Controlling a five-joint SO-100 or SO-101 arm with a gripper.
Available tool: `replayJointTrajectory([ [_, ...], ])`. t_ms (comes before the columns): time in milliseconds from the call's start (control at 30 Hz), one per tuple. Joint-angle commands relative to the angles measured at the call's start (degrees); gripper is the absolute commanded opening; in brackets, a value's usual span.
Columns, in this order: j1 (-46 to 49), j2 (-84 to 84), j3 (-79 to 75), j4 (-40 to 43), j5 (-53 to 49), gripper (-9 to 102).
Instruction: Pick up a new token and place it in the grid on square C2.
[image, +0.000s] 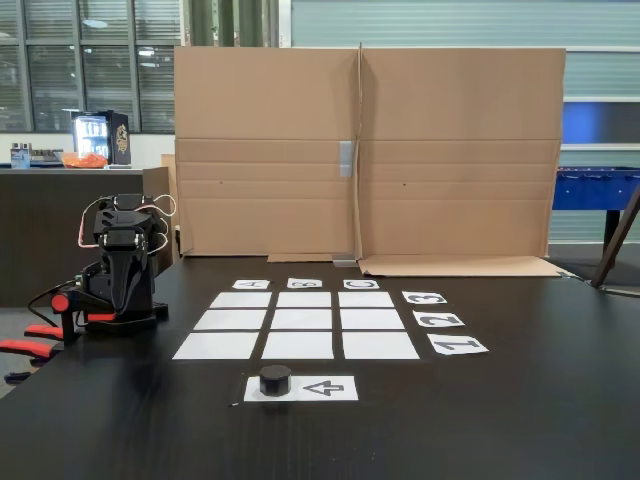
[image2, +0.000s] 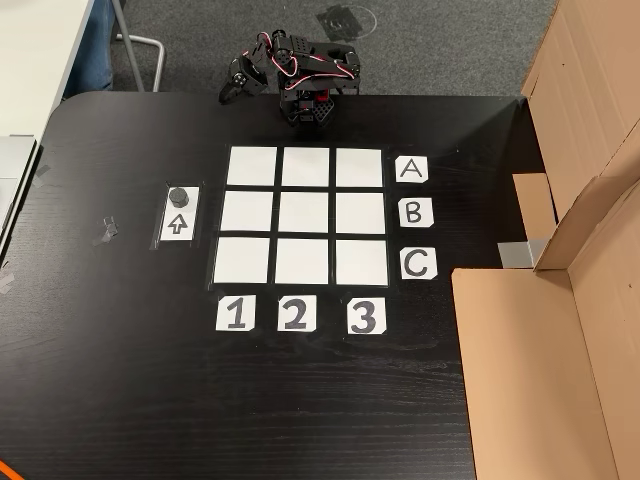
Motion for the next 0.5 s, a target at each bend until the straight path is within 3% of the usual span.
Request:
replayJointTrajectory([
  [0, 0.53, 0.0, -0.18, -0.7, 0.09, -1],
  [233, -1.58, -0.26, -0.44, -0.79, -0.7, 0],
  [467, -3.78, -3.08, -2.99, -2.02, -0.79, 12],
])
